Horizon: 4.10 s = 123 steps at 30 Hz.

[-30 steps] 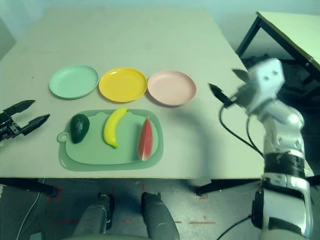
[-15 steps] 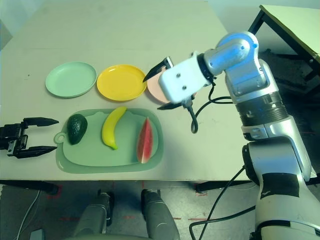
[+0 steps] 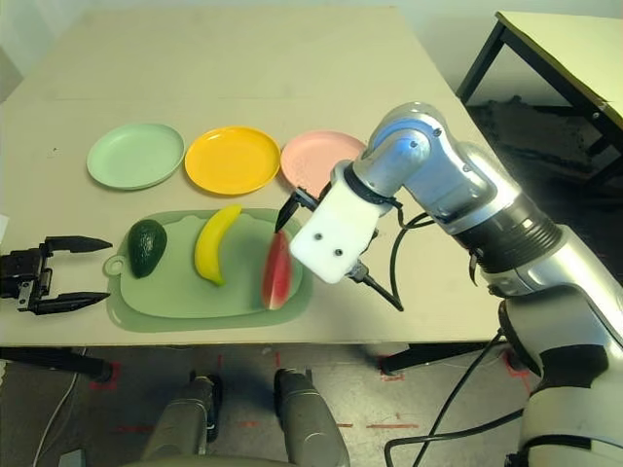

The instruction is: Place the fruits into color-matched plates.

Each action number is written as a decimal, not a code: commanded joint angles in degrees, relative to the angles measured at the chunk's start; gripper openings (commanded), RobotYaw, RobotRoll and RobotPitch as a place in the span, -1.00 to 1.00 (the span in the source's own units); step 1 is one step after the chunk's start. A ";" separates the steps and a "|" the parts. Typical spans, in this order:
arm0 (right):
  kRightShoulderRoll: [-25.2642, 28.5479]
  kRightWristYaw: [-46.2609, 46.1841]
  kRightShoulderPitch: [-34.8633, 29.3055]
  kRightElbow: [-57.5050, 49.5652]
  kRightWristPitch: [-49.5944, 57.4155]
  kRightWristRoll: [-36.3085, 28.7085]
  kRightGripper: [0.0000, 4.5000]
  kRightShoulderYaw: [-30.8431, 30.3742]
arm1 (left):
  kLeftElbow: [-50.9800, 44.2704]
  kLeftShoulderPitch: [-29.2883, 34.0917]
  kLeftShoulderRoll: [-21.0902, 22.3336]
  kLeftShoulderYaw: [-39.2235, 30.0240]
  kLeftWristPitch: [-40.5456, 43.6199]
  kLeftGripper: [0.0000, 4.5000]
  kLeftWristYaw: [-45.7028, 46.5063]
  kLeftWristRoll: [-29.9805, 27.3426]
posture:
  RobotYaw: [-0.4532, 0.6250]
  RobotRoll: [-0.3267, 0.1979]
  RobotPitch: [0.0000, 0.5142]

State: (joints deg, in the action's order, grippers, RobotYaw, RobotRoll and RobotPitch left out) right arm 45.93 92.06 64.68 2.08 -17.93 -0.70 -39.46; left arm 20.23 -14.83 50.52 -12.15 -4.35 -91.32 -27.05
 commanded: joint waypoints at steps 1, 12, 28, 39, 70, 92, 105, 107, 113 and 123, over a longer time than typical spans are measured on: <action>-1.85 0.42 -1.15 1.13 -0.53 2.72 1.00 0.69 | 0.36 1.14 0.21 -0.37 -0.76 1.00 -0.12 0.18 | -0.22 0.25 -0.24; -3.56 0.44 -6.40 4.74 -7.55 8.45 1.00 -1.86 | -4.86 6.05 0.57 -2.80 0.40 1.00 1.93 -1.38 | -0.10 0.25 -0.20; -9.04 -0.54 -8.49 9.43 -8.60 15.07 0.79 -0.39 | -8.68 8.69 2.40 -4.45 1.33 1.00 4.15 -2.16 | -0.07 0.25 -0.18; -4.75 0.44 -9.71 6.55 -5.62 13.60 -0.07 -2.35 | -10.02 6.23 2.44 -4.22 1.68 1.00 4.79 -2.43 | -0.08 0.25 -0.18; -19.04 -42.15 15.22 75.44 -6.40 41.42 -0.07 -1.49 | -34.04 2.53 -0.37 -6.68 29.90 1.00 35.11 -6.90 | 0.04 0.25 -0.20; -18.59 -46.22 18.91 76.26 -3.20 42.84 -0.07 2.15 | -27.58 1.57 -0.51 -5.12 26.27 1.00 33.41 -4.90 | 0.00 0.25 -0.27; -18.07 -51.11 16.82 77.18 -0.46 45.25 0.99 2.32 | -29.78 4.25 -0.05 -6.68 26.80 1.00 34.50 -5.34 | 0.02 0.25 -0.26; -17.71 -50.54 17.59 77.03 -1.09 45.38 0.99 2.28 | -29.36 3.81 -0.19 -6.23 26.50 1.00 34.48 -5.12 | 0.00 0.25 -0.27; -16.90 -42.45 22.80 75.40 -8.93 44.17 0.99 3.19 | -24.91 1.24 0.77 -5.76 24.48 1.00 32.04 -4.23 | -0.06 0.25 -0.29; -22.69 -14.08 22.66 61.11 -30.40 25.22 0.99 9.42 | -16.35 1.14 3.50 -6.39 18.97 1.00 17.36 -5.51 | -0.09 0.25 -0.24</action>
State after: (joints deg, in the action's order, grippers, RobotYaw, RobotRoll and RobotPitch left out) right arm 23.89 72.88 88.93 66.51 -46.52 28.63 -30.99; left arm 2.59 -14.59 53.18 -18.22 16.14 -71.38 -32.64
